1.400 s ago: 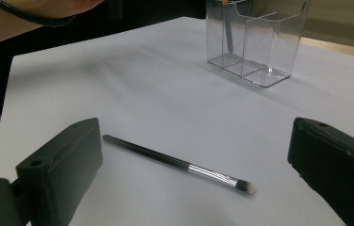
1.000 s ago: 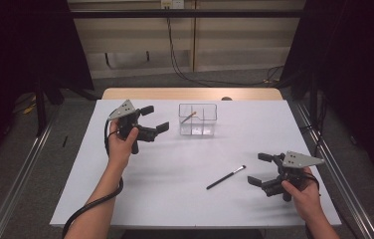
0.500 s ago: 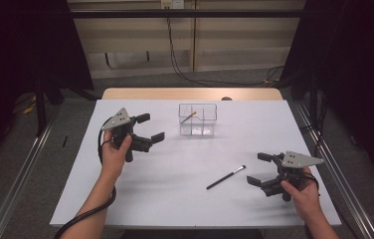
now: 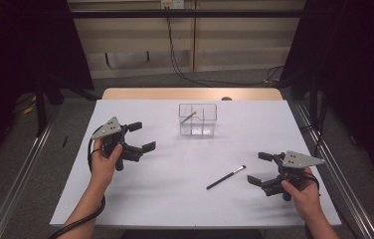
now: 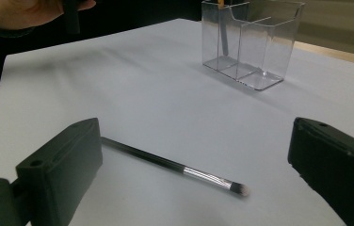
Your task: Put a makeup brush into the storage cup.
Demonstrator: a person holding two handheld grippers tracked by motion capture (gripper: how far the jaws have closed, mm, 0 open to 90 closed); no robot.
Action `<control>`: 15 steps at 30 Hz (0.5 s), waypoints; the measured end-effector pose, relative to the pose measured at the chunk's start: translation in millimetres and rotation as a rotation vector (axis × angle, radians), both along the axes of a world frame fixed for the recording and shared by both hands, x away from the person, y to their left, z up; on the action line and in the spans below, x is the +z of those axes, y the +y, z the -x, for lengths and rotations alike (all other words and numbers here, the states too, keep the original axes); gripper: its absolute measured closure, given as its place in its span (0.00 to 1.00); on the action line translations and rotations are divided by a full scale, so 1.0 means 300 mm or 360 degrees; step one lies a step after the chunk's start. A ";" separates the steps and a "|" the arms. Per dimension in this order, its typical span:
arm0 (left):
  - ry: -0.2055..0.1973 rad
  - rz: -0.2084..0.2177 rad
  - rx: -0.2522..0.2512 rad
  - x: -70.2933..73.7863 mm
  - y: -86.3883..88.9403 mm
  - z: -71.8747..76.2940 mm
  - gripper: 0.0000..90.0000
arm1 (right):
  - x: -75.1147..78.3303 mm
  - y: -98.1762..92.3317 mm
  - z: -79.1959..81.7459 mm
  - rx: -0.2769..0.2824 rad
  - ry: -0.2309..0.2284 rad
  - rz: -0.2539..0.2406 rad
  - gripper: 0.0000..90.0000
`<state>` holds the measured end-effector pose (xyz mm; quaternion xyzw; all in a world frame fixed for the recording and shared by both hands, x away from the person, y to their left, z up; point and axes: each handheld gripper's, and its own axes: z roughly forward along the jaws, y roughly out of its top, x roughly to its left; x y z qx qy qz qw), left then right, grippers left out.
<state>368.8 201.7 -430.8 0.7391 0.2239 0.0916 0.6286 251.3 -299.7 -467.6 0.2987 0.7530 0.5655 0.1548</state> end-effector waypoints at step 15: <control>-0.0001 -0.0039 0.0002 -0.011 0.058 0.055 0.00 | 0.000 -0.004 0.001 -0.0010 -0.0002 0.0001 0.04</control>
